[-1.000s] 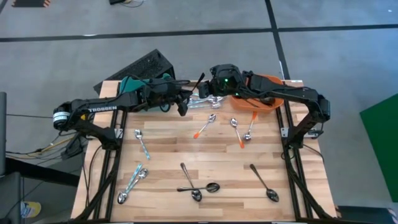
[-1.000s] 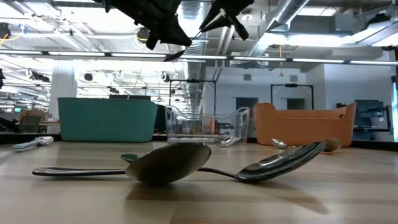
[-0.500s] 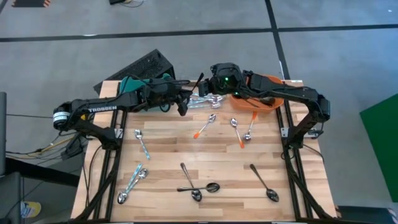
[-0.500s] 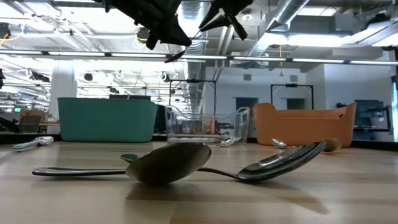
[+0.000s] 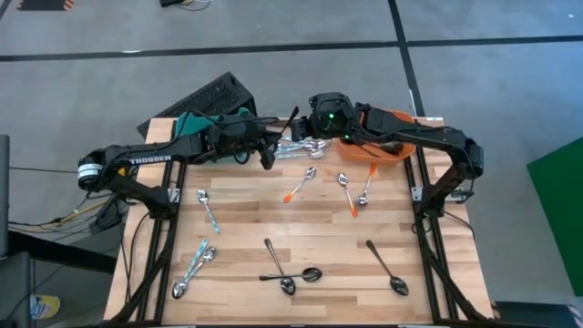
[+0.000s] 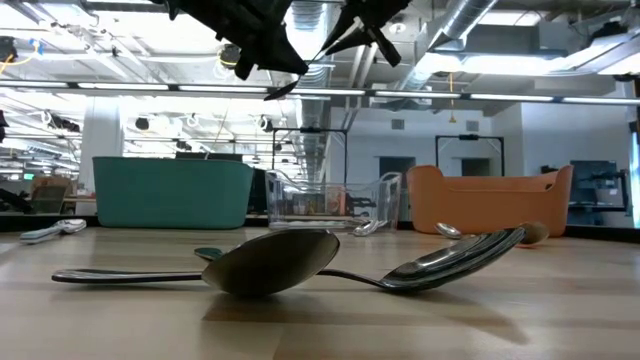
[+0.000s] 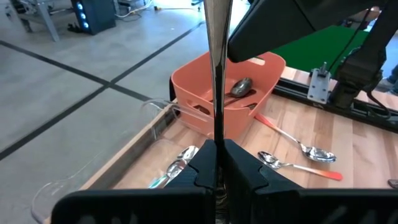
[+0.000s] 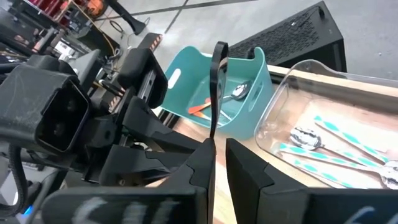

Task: Sort silverware by color (type)
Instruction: Put the black spoon into the orange bin

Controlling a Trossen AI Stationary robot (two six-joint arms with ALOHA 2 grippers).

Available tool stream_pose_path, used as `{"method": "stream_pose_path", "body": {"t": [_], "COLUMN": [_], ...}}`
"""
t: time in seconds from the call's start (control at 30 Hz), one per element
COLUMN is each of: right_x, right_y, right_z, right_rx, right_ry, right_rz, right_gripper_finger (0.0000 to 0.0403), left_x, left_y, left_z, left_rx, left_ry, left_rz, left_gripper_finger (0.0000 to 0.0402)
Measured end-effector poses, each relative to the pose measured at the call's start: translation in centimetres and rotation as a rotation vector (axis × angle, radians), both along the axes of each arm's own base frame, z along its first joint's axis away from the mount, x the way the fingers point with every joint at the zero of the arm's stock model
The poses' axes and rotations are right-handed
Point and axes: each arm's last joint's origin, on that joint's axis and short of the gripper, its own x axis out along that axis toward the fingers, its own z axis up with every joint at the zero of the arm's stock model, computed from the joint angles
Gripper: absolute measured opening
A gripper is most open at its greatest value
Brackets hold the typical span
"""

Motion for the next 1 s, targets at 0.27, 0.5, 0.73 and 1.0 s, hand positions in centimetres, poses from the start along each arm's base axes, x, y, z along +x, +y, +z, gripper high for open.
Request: {"method": "stream_pose_path", "body": {"t": [0.27, 0.5, 0.73, 1.0], "right_x": [0.0, 0.3, 0.5, 0.5], "right_y": [0.0, 1.1, 1.8, 1.8], "right_z": [0.0, 0.0, 0.0, -0.2], "right_rx": [-0.007, -0.081, -0.149, -0.160], "right_ry": [0.005, 0.034, 0.061, 0.084], "right_rz": [0.018, 0.111, 0.171, 0.174], "right_gripper_finger": [0.0063, 0.0063, 0.0063, 0.0063], "left_x": [0.0, 0.0, -0.1, -0.1], "left_y": [0.0, 0.0, 0.0, 0.0], "left_z": [0.0, -0.1, -0.3, -0.3], "left_rx": [-0.001, -0.003, -0.009, -0.009], "left_ry": [0.000, 0.010, 0.031, 0.037], "left_rz": [0.000, 0.000, -0.001, -0.001], "left_gripper_finger": [0.0000, 0.0000, 0.0000, 0.0000]}}
